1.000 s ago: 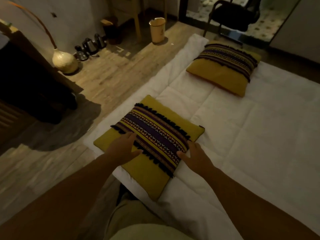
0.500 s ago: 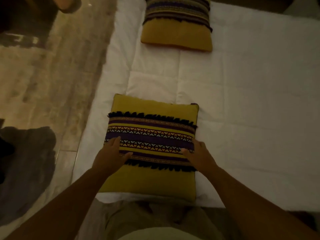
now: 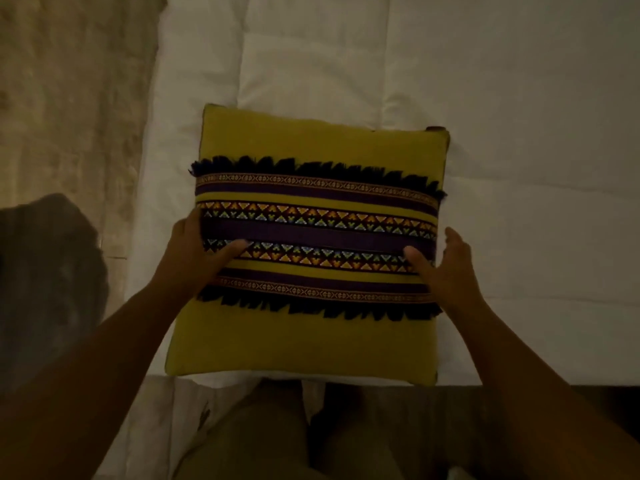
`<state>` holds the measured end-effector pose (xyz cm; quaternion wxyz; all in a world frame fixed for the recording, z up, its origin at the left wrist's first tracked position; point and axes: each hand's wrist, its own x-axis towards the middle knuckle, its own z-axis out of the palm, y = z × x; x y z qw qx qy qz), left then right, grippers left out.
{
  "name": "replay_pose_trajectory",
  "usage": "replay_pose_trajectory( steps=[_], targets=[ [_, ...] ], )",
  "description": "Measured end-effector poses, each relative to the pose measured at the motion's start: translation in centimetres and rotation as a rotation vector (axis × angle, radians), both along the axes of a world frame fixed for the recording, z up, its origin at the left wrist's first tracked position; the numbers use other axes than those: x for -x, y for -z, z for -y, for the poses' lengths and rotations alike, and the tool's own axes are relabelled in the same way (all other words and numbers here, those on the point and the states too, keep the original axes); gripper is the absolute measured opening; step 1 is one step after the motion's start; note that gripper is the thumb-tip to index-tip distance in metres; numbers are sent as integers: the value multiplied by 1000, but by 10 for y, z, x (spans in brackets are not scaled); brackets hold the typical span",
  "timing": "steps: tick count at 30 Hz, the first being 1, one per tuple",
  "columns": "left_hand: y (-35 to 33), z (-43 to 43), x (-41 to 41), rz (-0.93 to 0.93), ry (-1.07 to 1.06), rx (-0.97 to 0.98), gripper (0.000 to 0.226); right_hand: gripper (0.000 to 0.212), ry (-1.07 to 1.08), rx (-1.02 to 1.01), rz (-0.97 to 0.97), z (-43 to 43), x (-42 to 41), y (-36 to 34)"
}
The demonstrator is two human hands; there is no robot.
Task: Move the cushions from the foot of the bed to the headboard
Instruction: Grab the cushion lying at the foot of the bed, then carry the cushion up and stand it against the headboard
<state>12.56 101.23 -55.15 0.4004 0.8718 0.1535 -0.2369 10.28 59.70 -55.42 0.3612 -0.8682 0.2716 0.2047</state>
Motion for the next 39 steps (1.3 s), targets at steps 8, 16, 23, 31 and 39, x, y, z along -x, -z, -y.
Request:
replay_pose_trajectory(
  steps=[8,16,23,31,39],
  targets=[
    [35,-3,1,-106,-311,176,105,110,193,-214,-3,-6,8,42],
    [30,4,6,-47,-348,126,103,97,251,-280,18,-3,2,33],
    [19,21,33,65,-444,162,91,81,167,-294,157,2,-16,9],
    [17,70,57,40,-577,390,97,52,-102,-254,173,16,-126,-12],
    [13,126,94,4,-780,523,102,54,-373,-129,232,-15,-200,-20]
  ],
)
